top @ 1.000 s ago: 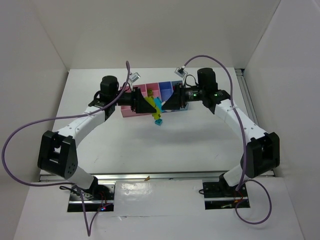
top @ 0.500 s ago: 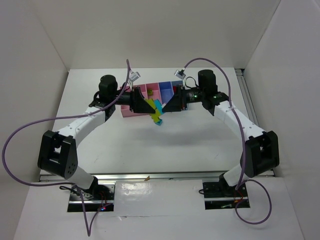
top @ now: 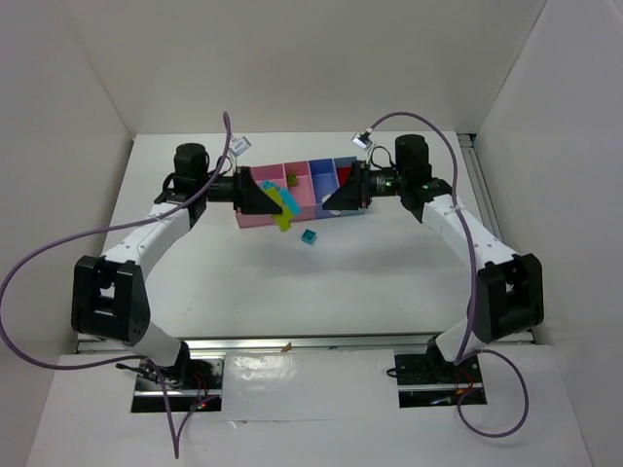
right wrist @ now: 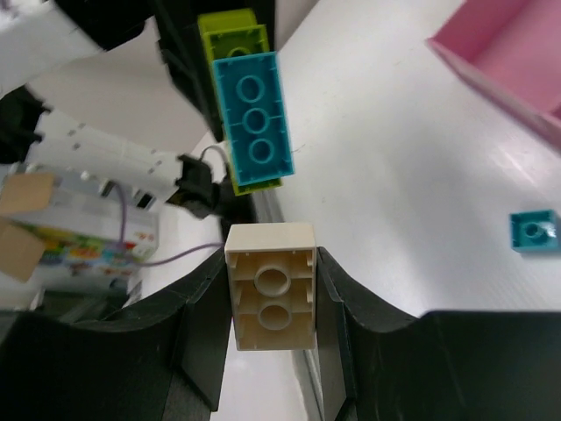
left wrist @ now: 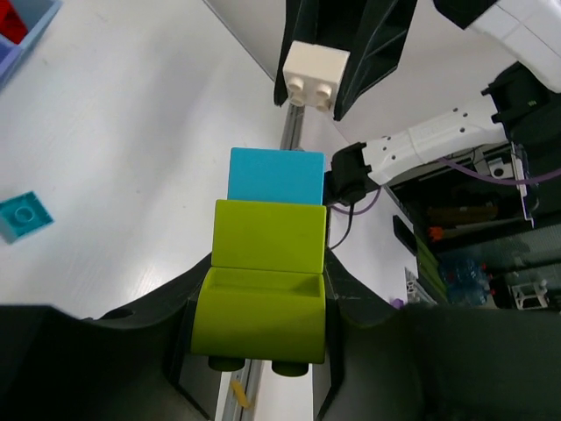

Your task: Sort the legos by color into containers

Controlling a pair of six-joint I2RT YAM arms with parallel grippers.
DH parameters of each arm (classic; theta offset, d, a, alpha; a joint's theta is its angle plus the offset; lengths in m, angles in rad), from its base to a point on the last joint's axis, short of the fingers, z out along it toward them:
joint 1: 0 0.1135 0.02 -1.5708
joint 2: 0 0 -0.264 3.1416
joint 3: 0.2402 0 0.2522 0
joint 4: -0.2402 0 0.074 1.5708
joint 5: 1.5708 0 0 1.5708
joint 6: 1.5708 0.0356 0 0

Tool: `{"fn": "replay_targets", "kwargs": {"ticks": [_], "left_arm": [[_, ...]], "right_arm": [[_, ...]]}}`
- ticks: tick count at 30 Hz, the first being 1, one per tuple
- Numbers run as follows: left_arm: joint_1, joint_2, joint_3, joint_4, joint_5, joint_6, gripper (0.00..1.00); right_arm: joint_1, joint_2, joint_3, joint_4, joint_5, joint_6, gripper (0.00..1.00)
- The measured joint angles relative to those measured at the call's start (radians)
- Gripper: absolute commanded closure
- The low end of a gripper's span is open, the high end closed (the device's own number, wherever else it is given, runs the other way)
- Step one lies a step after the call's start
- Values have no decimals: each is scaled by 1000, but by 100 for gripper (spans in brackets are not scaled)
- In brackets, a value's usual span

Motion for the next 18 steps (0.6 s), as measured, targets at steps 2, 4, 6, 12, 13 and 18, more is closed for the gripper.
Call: {"fn": "replay_targets", "kwargs": {"ticks": [2,4,6,12,13,18], "left_arm": [[14,0,0,-35,-13,16,100],[32,0,0,-70,-44,21,100],[48,0,4,-108,-83,23,100],[98,1,73,-255,-267,25,100],[103,3,90,-275,-293,26,100],[123,12,123,-329,-348,39,100]], "right_arm": [[0,0,0,-13,64,-3,72],[6,8,13,-53,163,-5,72],[24,48,71,-98,306,-6,70],[108,277,327,-186,798,2,70],[114,319,370,-200,853,3,69],[123,541,581,-273,1071,-8,65]]}}
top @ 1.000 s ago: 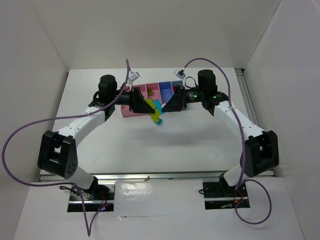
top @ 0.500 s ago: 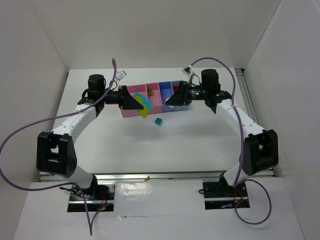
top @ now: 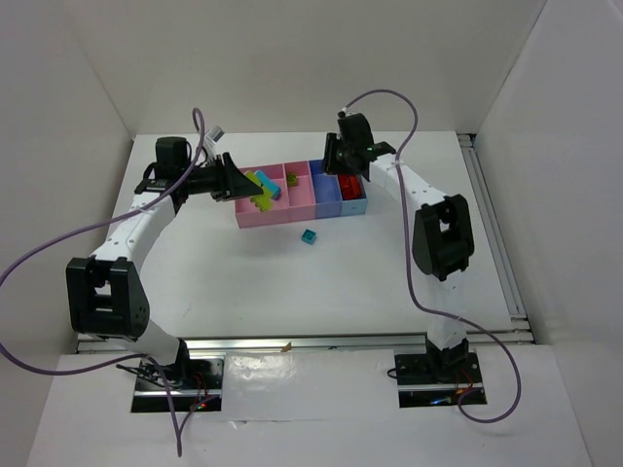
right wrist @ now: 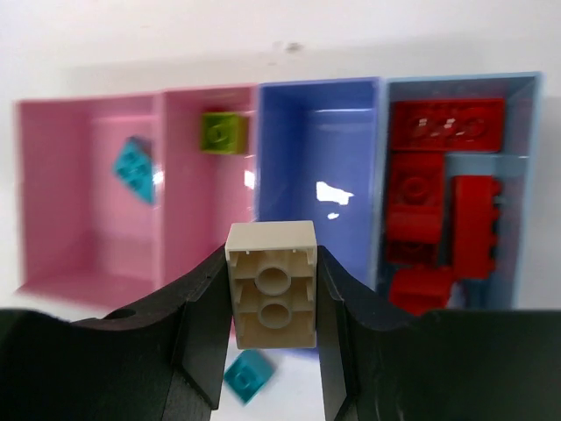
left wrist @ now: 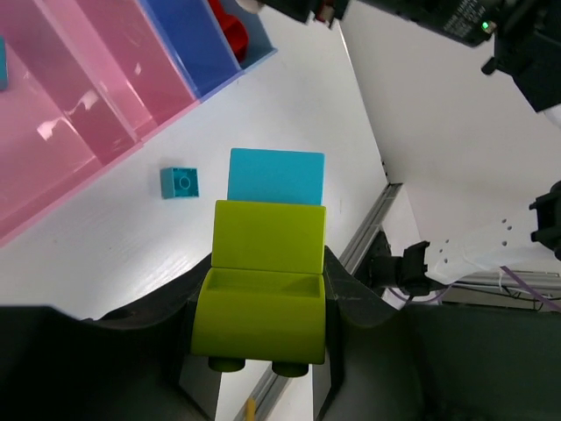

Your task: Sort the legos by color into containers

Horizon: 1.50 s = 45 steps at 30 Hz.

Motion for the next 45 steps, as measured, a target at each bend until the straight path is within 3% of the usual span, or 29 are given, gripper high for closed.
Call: {"fn": "replay_targets", "kwargs": {"ticks": [5,6,7,10,17,20,24,25,26,30,37,45], "left_arm": [[4,10,0,-47,-16,13,100],[5,10,0,-54,-17,14,100],[5,10,0,-60,-17,16,100],[5,10,0,-71,-18,27,100],[5,10,0,-87,-16,36,100],[5,11,0,-90,-16,39,100],[5,14,5,-98,12,44,100],[5,19,12,-101,29,52,100],[5,27,21,-101,49,58,100],[0,62,50,-100,127,78,100],[-24,97,90,-134,217,129,100],[-71,97,120,-162,274,172,100]], "right_arm": [[0,101,75,-56,103,-20,58],[1,109,77,-65,111,-25,54],[2,114,78,-74,120,-27,43],[10,119,82,-90,137,-37,35],[36,119,83,-91,139,-55,35],[41,119,83,-92,140,-58,41],[45,80,43,-73,105,-64,36],[45,53,17,-70,77,-69,31],[43,9,-26,-58,23,-82,18],[25,-166,-136,-8,-231,-118,6],[-39,-302,-178,153,-760,-142,6],[-14,-205,-133,150,-1026,-171,3]]}}
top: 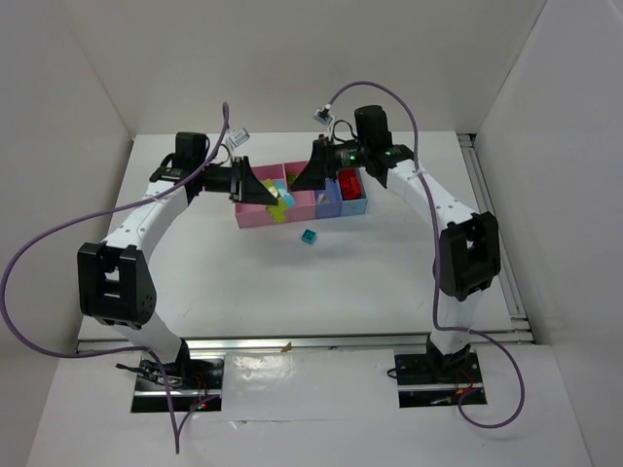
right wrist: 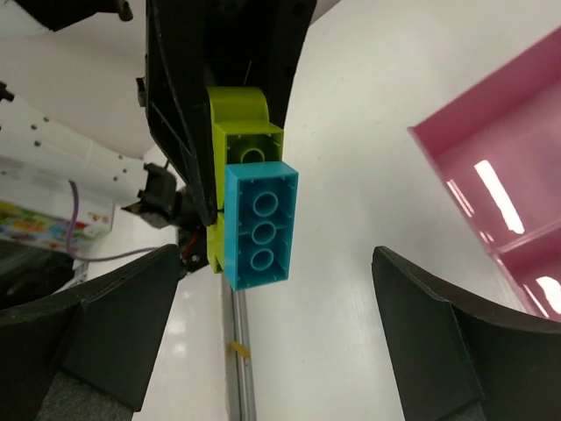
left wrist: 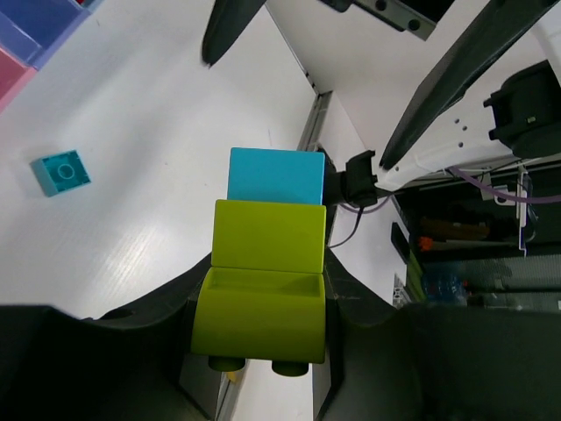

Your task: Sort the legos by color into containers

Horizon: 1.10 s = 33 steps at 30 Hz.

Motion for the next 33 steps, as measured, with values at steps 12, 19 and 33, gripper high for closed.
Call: {"fn": "replay_targets", "kwargs": {"ticks": [12,19,33], "left_arm": [[-26,0,33,-33,26,26,100],[-27,2,45,-50,42,45,100],[17,6,37,-72,12,50,100]], "right_arm": [[61,44,26,7,-142,-2,31],[55,76,26,39,-175,58,75],[-46,6,-146,220,-33,237,96]]}}
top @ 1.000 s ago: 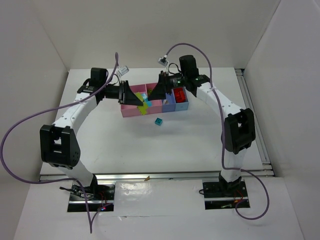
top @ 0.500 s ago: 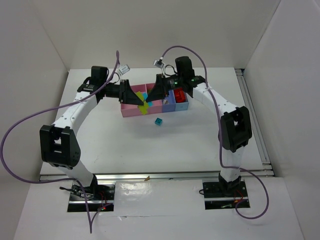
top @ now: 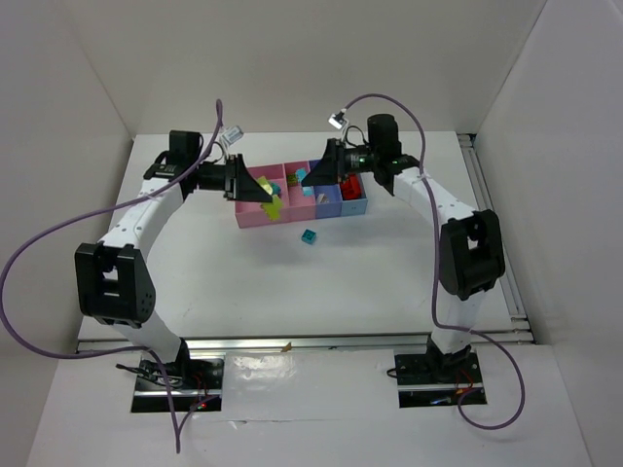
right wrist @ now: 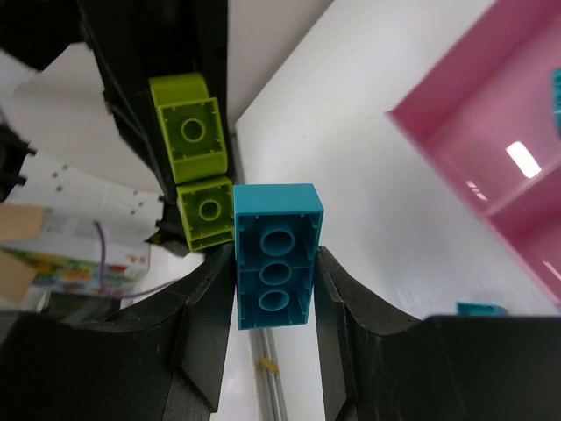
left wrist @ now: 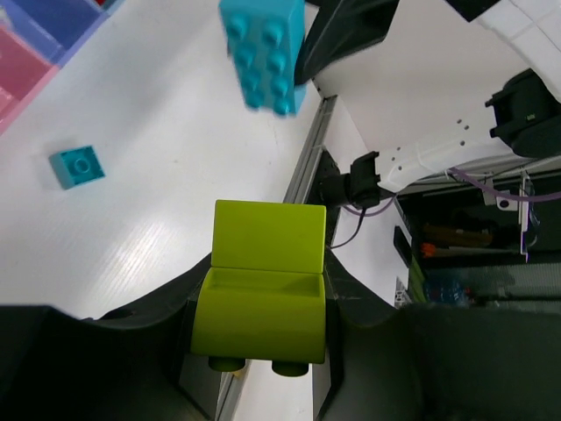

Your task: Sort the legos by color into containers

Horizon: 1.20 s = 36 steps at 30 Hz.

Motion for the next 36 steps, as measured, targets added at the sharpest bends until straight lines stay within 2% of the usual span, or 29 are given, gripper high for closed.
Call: {"fn": "replay_targets", "kwargs": {"ticks": [3,6,10,13,17,20,22,26,29,31,33,34,36], "left_arm": [[28,-1,-27,2,-17,-3,100],[63,-5,-65,5,-50,-20,100],[150,-25,-122,5,-161,-85,100],[208,-60,-146,-16,-290,-119,100],[222,-126,-147,-60,-439,-138,100],[221,-154,-141,-90,-476,-135,100],[222,-159,-137,-109,-484,-130,100],[226,-160,-136,-135,-489,-127,100],[228,-160,-136,-142,-489,-123,100],[228,-160,-136,-143,-487,-116,100],[228,-160,-136,-142,-485,-113,100],[228,-160,-136,-140,-483,-114,100],[228,-160,-136,-130,-476,-118,100]], "right_arm": [[-19,-2,-1,-4,94,10,96],[1,2,29,-79,265,-14,94],[82,65,184,-208,551,-66,89],[141,137,295,-241,698,-87,87],[200,299,460,-276,797,-100,85],[221,416,556,-289,829,-100,80],[230,490,602,-301,846,-100,47],[248,629,747,-358,861,-97,25],[252,647,765,-376,848,-99,24],[252,627,751,-374,842,-100,27],[249,572,683,-364,845,-102,34],[247,533,636,-368,852,-105,40],[242,430,518,-364,890,-117,41]]}}
